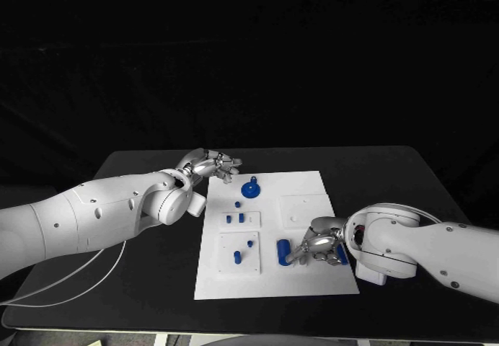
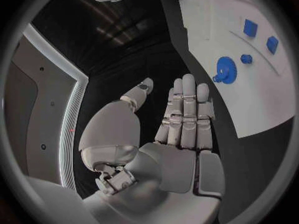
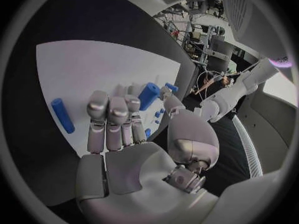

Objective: Assemble the parts on the task board

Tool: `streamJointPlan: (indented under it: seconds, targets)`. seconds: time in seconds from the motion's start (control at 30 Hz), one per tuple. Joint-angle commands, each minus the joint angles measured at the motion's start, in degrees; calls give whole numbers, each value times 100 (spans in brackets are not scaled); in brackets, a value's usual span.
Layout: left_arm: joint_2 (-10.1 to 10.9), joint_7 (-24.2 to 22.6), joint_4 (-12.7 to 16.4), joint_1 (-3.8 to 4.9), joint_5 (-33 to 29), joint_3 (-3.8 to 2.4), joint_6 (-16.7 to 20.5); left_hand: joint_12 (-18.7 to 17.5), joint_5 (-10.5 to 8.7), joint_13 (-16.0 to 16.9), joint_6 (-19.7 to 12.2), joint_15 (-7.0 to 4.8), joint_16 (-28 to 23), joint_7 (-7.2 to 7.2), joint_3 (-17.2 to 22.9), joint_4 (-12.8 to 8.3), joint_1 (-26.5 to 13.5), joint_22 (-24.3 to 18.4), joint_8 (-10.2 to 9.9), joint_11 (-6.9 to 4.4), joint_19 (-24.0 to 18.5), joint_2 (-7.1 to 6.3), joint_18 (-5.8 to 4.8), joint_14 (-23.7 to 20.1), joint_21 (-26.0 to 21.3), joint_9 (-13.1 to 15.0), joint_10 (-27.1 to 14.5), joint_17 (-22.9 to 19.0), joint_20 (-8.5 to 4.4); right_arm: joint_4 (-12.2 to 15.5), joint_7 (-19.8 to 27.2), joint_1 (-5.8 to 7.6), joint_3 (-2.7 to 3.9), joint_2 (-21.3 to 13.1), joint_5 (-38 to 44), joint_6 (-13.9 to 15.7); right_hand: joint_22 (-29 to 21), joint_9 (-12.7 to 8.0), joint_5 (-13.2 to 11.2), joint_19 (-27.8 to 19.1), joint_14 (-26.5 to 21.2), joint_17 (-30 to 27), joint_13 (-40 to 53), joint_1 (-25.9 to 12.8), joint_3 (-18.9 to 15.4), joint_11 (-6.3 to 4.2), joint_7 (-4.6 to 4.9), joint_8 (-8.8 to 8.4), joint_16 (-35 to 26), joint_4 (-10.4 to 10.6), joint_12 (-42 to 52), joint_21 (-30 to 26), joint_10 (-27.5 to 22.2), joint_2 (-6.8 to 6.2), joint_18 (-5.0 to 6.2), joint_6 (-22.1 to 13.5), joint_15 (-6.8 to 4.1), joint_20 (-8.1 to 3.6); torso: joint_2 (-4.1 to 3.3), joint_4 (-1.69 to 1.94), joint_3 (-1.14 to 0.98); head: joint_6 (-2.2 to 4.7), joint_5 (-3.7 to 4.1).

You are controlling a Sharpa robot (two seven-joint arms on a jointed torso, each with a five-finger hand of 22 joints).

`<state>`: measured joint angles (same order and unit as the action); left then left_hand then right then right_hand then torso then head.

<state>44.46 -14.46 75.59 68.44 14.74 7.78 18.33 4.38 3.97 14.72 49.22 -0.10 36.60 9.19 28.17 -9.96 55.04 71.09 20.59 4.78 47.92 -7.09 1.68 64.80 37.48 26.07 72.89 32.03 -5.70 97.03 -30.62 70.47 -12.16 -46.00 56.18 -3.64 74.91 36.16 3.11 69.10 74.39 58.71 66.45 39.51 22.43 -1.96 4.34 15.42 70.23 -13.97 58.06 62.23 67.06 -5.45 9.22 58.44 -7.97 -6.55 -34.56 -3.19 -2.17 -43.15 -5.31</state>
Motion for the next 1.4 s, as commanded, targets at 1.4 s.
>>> streamJointPlan:
  seconds: [1.4]
  targets:
    - [11,-6,9,4,-21,-5,-45,-19,18,-8,-39,2,-55,-10,-21,16,-30,20,28,21,41,54,101,37,-38,-12,-23,44,-1,-76,-26,-7,-1,101,39,-340,82,-6,0,156,93,13,30,143,1479,33,41,-87,-24,344,-19,69,121,-246,578,155,32,218,-2,8,4,-30,36]
